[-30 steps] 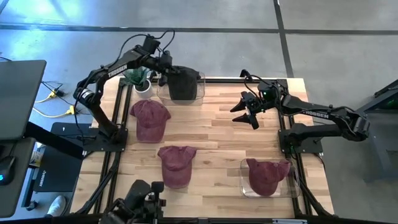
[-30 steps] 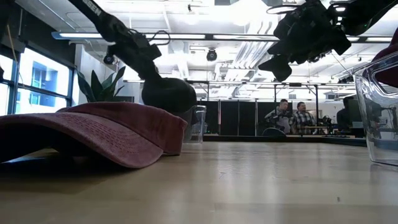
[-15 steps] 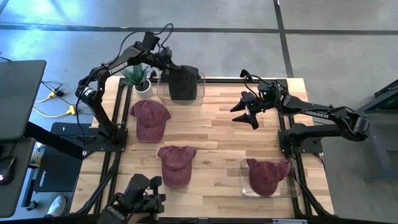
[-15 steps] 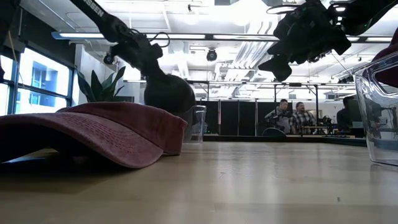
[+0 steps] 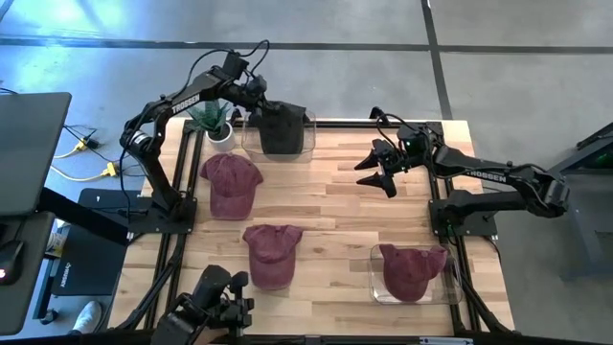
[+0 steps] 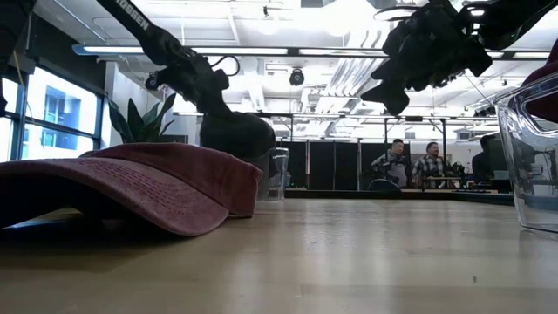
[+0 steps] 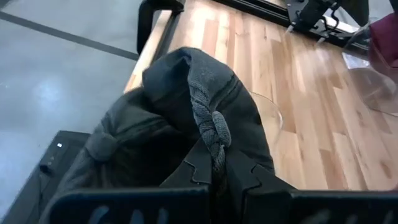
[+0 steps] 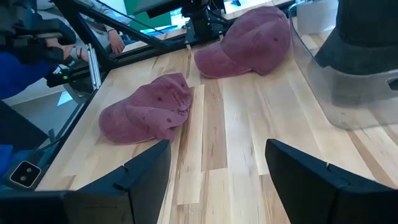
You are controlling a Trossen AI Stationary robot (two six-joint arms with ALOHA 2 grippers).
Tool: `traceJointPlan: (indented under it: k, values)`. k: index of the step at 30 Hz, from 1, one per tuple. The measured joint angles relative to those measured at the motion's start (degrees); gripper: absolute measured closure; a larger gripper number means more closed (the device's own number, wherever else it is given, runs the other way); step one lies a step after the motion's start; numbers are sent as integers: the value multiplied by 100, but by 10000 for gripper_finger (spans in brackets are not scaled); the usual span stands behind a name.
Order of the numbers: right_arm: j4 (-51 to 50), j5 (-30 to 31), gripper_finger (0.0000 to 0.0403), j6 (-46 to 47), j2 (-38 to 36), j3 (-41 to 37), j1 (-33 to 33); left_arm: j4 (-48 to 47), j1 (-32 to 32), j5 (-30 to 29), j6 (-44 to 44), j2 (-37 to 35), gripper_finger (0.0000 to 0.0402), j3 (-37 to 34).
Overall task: Pick & Place hat
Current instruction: Put the black cap into the top transparent bin
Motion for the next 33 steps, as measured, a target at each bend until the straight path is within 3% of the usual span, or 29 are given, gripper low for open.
traceJointPlan:
  k: [10,17,23,27,33]
  values:
    - [200,-6,146,116,2,0,0,168,16,-82,1,66,387,0]
    - [188,-7,146,109,2,0,0,316,104,-119,-350,66,271,49]
    - [181,-7,146,101,2,0,0,59,99,-636,-839,47,198,685]
    - [152,-7,146,99,2,0,0,-205,83,-943,-922,17,189,1179]
    - [151,-7,146,98,2,0,0,-1653,-391,-168,133,-25,213,1429]
